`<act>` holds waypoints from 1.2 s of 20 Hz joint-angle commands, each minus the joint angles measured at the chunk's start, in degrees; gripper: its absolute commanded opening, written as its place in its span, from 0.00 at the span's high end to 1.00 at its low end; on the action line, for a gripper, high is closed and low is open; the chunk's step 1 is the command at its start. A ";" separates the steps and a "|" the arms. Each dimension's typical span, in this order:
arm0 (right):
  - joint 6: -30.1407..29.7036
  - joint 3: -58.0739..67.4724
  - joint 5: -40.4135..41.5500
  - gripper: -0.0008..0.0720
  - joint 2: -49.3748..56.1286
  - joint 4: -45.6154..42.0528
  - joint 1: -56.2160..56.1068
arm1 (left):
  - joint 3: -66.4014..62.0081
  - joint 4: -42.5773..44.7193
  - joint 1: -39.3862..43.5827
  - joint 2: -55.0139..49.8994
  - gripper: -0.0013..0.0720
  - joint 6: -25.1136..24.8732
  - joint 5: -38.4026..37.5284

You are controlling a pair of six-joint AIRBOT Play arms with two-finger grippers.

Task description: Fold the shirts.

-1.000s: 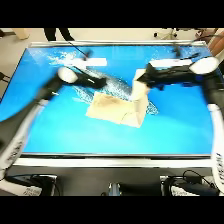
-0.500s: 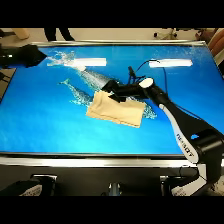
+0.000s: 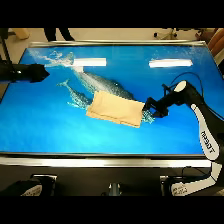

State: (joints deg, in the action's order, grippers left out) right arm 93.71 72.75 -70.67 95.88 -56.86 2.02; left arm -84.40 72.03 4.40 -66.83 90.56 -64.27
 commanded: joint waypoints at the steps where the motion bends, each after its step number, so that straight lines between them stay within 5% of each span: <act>1: -5.22 -4.46 6.38 0.16 2.51 11.32 -0.50 | 1.42 0.00 1.79 0.07 0.94 0.13 0.81; 3: -6.56 -4.39 9.33 0.23 4.04 16.83 -1.77 | 1.42 0.00 2.69 0.07 0.94 0.22 0.87; 4: -6.60 -4.28 10.05 0.37 4.63 19.02 -2.05 | 1.42 0.02 2.82 0.07 0.94 1.01 0.87; 5: -8.74 -3.96 10.64 0.58 4.85 21.33 -2.05 | 1.42 0.00 2.82 0.07 0.94 1.49 0.87; 6: -12.90 -2.86 10.58 0.95 4.83 24.06 -1.55 | 1.42 0.02 2.82 0.07 0.94 1.64 0.87; 10: -15.37 8.92 6.38 0.96 4.83 25.29 8.37 | 1.42 0.02 2.82 0.07 0.94 1.66 0.59; 15: -7.37 15.80 -1.60 0.96 1.68 17.55 30.99 | 1.42 0.04 2.82 0.07 0.94 1.62 0.59; 21: -0.37 15.47 -14.86 0.96 -2.21 -7.72 50.97 | 1.42 0.02 2.82 0.07 0.94 1.62 0.59; 24: 2.40 9.18 -14.49 0.96 -5.38 -19.32 55.65 | 1.42 0.02 2.82 0.07 0.94 1.62 0.59</act>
State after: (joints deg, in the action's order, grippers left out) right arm 92.68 85.76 -82.72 92.99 -62.78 51.83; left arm -83.00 72.03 7.27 -66.78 92.18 -63.68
